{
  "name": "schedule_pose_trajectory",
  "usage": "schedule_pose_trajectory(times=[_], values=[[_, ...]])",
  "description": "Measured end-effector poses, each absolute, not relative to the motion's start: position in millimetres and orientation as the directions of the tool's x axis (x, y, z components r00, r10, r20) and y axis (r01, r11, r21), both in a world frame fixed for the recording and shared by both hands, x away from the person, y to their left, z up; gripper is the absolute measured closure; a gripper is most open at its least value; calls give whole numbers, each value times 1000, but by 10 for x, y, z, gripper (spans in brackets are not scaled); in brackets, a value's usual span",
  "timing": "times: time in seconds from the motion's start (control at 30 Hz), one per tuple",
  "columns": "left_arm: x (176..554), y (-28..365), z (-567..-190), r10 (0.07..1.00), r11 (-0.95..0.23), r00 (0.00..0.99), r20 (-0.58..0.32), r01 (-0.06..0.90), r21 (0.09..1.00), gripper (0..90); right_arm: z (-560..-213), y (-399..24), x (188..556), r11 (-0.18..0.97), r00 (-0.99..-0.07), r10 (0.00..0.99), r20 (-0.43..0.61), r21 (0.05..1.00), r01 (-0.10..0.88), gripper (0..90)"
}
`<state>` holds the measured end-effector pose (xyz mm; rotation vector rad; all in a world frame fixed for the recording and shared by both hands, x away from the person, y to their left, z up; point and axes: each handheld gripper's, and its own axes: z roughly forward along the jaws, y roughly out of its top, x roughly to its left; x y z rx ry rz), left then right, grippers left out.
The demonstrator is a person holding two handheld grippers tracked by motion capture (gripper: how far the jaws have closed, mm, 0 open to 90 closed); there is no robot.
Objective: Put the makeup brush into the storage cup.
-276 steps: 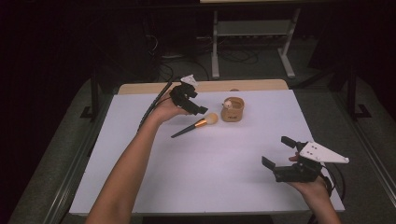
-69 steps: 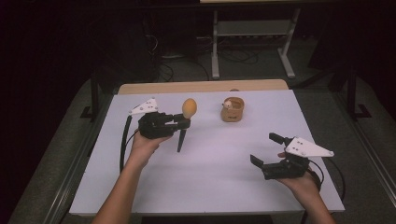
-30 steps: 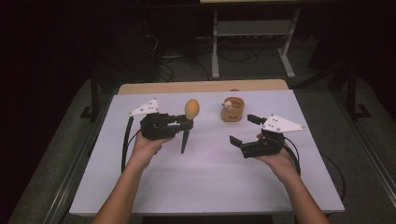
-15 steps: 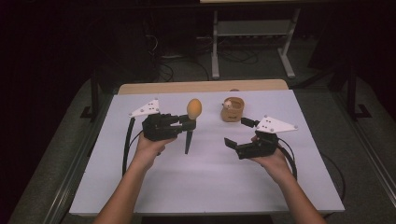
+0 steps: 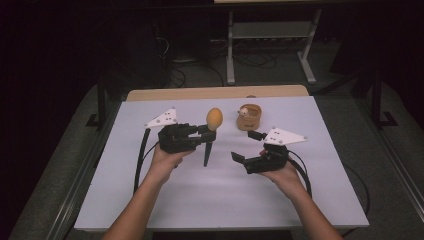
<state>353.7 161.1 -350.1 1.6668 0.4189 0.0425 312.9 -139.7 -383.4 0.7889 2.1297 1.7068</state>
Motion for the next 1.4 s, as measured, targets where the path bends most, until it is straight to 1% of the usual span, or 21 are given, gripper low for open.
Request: schedule_pose_trajectory(times=[0.23, 0.43, 0.7, 0.93, 1.27, 1.3, 1.33, 1.4], values=[[3526, 1543, -3529, 284, -94, 936, -207, 242, 966, 632, -3861, -1319, 3124, 155, -816, 567, 108, 959, 235, 65], [3510, 1487, -3552, 282, -98, 938, -200, 235, 967, 632, -3872, -1255, 3113, 147, -827, 548, 128, 958, 245, 123], [3472, 1384, -3595, 273, -115, 942, -196, 234, 965, 631, -3893, -1161, 3115, 138, -838, 521, 162, 953, 270, 150], [3456, 1309, -3631, 260, -123, 946, -193, 231, 965, 631, -3908, -1099, 3097, 142, -838, 515, 180, 946, 290, 225], [3439, 1276, -3648, 255, -114, 946, -201, 235, 965, 631, -3920, -1031, 3088, 136, -840, 510, 186, 947, 292, 365], [3439, 1276, -3648, 255, -114, 946, -201, 235, 965, 631, -3920, -1031, 3088, 136, -840, 510, 186, 947, 292, 365], [3437, 1263, -3656, 251, -115, 947, -200, 235, 965, 631, -3923, -1014, 3089, 131, -838, 514, 183, 949, 288, 403], [3437, 1253, -3662, 245, -113, 948, -206, 239, 964, 631, -3925, -1005, 3085, 133, -836, 516, 187, 946, 294, 422]])
